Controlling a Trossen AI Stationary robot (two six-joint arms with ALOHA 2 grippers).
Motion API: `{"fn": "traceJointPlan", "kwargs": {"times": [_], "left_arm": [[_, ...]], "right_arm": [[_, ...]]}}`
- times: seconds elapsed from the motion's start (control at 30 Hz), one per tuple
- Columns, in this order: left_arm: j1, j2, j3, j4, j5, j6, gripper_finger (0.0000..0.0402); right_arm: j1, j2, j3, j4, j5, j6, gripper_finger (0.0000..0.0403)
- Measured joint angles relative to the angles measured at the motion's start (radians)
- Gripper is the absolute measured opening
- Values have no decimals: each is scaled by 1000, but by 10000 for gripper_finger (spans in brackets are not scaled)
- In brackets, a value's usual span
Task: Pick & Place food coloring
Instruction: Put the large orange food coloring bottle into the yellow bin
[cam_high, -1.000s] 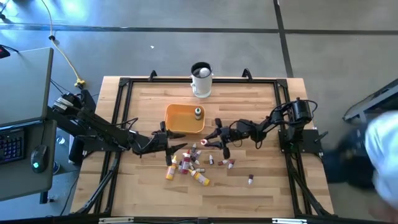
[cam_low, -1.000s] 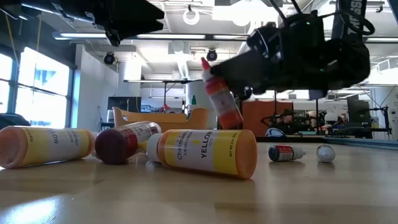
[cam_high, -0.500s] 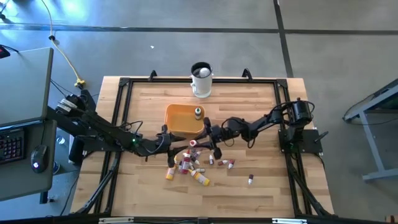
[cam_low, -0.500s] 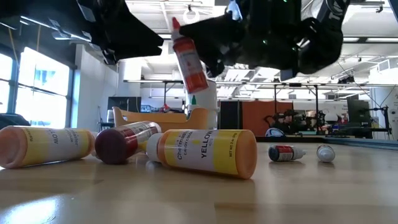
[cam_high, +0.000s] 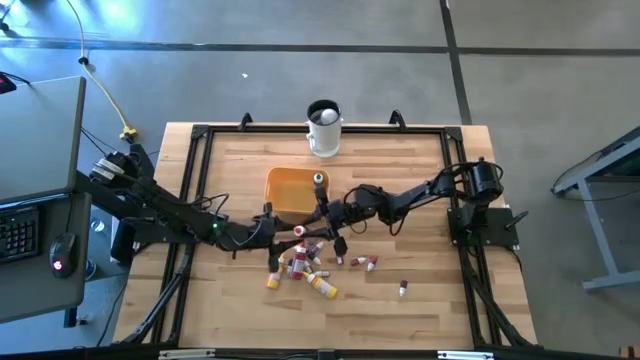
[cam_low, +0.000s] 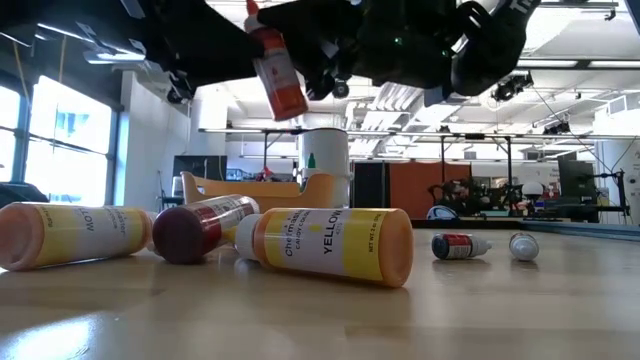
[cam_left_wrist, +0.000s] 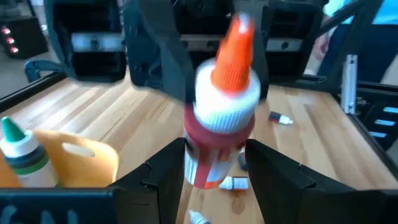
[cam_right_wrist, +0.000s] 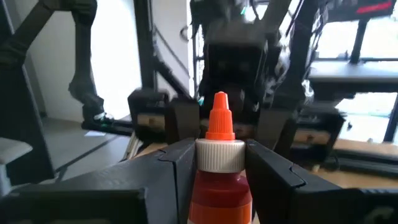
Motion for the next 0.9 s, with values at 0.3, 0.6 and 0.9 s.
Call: {"fn": "traceJointPlan", "kwargs": {"times": [0.3, 0.6, 0.9], "left_arm": [[0, 1, -1, 43, -1, 66, 166], [0, 1, -1, 63, 62, 67, 166], [1, 1, -1, 69, 92, 67, 166]], "right_arm": [[7, 0, 2, 8, -3, 1, 119], [8, 0, 2, 7, -8, 1, 119], [8, 0, 1, 6, -8, -1, 119]]}}
